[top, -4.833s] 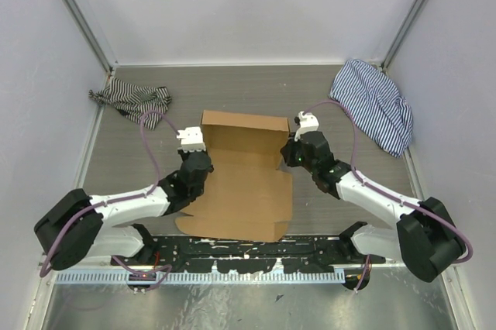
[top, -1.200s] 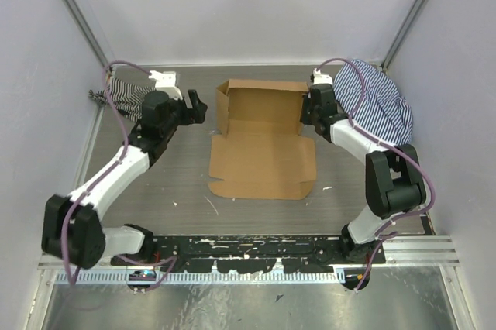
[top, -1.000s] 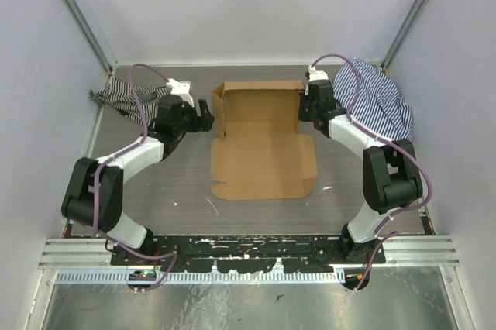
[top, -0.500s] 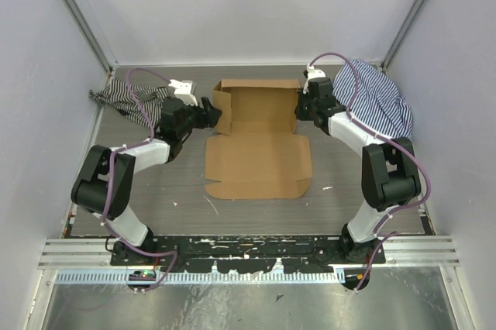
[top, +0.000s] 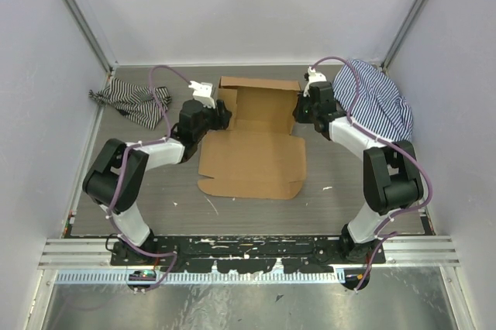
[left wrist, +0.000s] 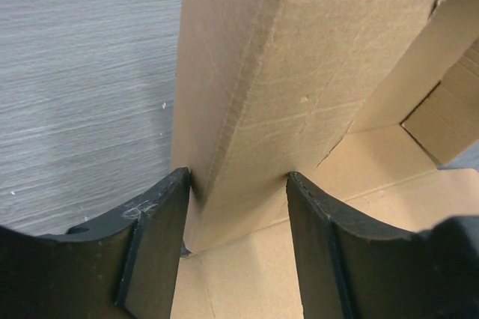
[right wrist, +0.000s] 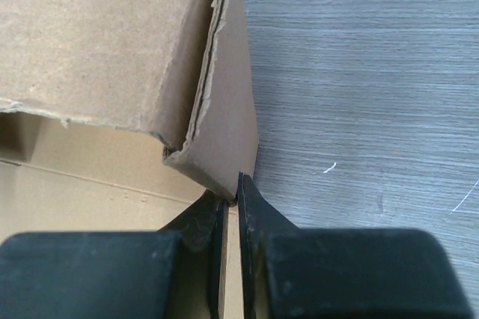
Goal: Fold the paper box
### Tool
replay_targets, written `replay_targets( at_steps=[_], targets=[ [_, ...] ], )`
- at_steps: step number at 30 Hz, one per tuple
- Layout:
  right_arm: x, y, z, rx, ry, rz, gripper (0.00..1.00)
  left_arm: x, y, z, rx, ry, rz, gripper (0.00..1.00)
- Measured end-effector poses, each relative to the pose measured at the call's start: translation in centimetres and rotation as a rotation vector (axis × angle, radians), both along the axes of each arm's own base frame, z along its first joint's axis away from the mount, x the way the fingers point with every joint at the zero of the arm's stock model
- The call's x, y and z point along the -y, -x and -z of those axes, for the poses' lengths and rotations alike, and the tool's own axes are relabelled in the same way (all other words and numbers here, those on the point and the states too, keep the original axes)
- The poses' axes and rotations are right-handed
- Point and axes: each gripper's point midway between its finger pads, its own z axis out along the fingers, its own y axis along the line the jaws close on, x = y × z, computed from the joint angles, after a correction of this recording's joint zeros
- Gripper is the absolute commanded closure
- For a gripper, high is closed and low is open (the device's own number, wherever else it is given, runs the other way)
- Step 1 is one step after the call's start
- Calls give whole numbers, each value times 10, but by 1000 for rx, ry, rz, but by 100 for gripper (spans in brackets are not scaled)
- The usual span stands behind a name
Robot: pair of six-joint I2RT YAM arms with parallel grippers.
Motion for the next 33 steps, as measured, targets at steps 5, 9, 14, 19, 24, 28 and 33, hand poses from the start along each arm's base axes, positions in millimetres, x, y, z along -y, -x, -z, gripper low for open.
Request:
replay_targets(
  at_steps=[5, 9, 14, 19, 24, 28, 33],
  targets=[
    [-2, 1, 0, 3, -3, -2, 96, 1, -7, 2, 29, -55, -39, 47],
    [-2, 2, 0, 2, -5, -5, 96, -6, -13, 1, 56, -74, -98, 42],
    [-6, 3, 0, 5, -19, -18, 96, -17, -22, -3, 93, -86, -190, 38],
    [-10, 3, 0, 14, -29, -40, 96, -22, -28, 8, 93, -100, -239, 42],
    [-13, 4, -1, 22, -28, -66, 96, -22, -33, 19, 94, -105, -261, 61],
    [-14, 4, -1, 26, -32, -75, 96, -22, -38, 13, 134, -81, -281, 89],
    [-14, 4, 0, 25, -31, -73, 96, -24, -42, 6, 170, -61, -302, 91]
  ],
)
